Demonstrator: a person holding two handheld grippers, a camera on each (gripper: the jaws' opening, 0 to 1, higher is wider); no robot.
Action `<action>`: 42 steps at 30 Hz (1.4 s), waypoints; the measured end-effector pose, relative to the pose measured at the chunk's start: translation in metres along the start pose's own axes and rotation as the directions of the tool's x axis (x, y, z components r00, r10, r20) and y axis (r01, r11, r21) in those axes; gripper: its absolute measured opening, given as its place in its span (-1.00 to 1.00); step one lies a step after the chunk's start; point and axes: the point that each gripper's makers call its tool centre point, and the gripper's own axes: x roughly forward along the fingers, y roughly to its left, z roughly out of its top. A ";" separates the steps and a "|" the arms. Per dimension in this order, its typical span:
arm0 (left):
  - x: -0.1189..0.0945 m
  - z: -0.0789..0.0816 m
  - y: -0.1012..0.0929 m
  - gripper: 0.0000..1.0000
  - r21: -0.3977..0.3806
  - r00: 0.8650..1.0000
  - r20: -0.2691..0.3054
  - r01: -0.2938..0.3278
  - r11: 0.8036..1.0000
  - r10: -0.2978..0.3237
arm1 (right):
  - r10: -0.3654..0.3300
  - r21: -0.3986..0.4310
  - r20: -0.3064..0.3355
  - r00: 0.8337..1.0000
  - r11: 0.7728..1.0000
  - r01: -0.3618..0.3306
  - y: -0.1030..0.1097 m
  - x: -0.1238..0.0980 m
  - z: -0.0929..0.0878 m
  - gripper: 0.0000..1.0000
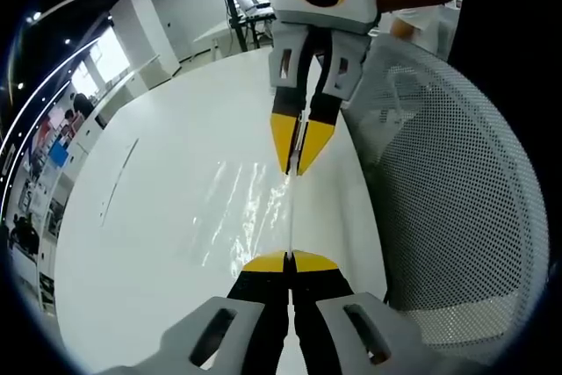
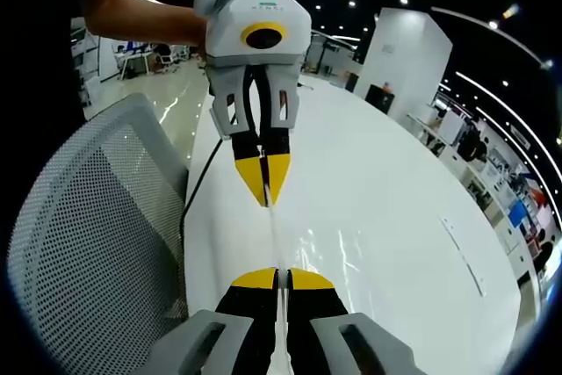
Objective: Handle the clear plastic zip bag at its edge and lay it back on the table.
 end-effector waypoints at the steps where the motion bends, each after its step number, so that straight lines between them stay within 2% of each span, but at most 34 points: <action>1: 0.000 0.000 -0.001 -1.00 0.000 1.000 0.000 0.001 1.000 -0.001 | 0.001 0.000 -0.001 1.000 1.000 -0.001 0.000 0.000 0.000 -1.00; 42: -0.005 0.000 -0.003 -1.00 -0.003 1.000 -0.003 -0.016 1.000 0.015 | -0.002 -0.018 0.000 1.000 1.000 0.002 0.002 -0.002 0.000 -1.00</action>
